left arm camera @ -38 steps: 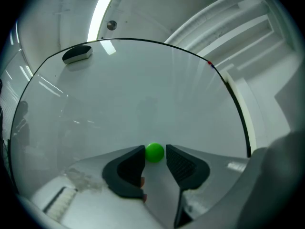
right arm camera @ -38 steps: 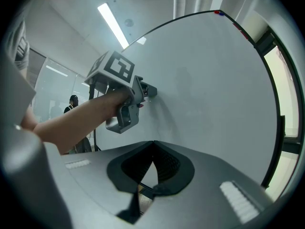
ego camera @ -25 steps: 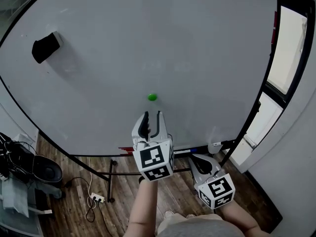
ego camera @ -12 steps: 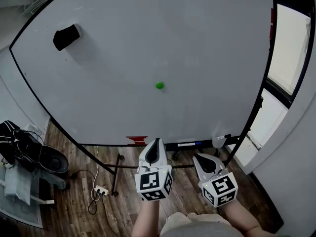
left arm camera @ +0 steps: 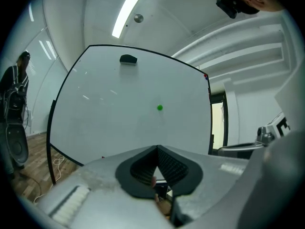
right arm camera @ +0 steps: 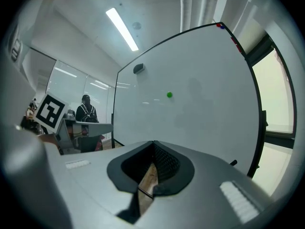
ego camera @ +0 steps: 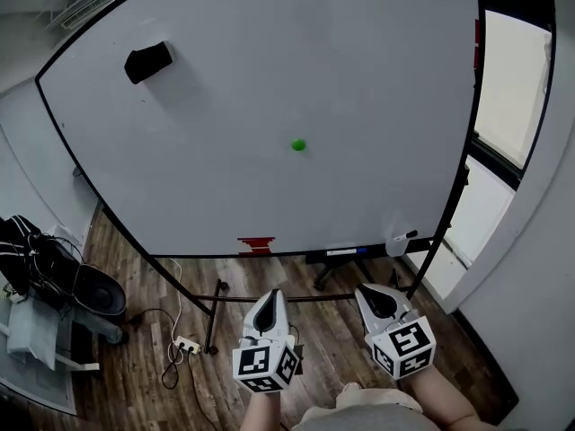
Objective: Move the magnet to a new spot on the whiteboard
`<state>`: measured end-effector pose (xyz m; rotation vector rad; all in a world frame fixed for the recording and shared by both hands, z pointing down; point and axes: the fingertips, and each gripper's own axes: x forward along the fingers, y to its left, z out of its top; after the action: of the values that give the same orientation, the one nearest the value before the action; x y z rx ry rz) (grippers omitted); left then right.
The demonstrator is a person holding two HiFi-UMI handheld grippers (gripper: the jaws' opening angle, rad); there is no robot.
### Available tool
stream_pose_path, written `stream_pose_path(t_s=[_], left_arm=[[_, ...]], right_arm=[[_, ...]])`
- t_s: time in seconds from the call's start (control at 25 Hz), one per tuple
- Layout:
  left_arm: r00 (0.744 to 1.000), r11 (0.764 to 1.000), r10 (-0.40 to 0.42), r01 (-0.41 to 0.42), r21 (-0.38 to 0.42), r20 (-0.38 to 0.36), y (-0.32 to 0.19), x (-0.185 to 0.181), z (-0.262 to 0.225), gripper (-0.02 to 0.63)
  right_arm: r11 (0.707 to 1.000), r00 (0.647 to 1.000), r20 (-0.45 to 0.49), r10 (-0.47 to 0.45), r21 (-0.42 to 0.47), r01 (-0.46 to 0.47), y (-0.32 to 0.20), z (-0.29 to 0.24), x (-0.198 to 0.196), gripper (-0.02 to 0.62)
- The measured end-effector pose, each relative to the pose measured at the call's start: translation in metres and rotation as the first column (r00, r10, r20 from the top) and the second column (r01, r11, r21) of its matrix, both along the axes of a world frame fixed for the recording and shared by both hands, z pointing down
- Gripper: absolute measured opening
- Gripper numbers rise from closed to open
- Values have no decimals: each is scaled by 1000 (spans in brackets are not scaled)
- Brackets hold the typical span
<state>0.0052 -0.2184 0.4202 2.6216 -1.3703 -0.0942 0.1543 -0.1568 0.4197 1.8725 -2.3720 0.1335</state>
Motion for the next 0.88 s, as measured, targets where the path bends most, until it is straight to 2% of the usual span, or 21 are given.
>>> stream_pose_path(t_s=[0.32,0.56,0.88], left_arm=[[999,999,31,-31,-20,-9,76,-50,4,5],[1000,999,14,-14,-41,-2,133,-104,15,5],[1000,998,-10,11,-58,18,204,-152,24,5]], right_arm=[[1000,1000,-4,11,6,-11,72,2,-48,2],[1000,1000,-18,3,3,-2,129,8,-97,2],[999,1000,-4,-31,10,31,192,6,-144,2]])
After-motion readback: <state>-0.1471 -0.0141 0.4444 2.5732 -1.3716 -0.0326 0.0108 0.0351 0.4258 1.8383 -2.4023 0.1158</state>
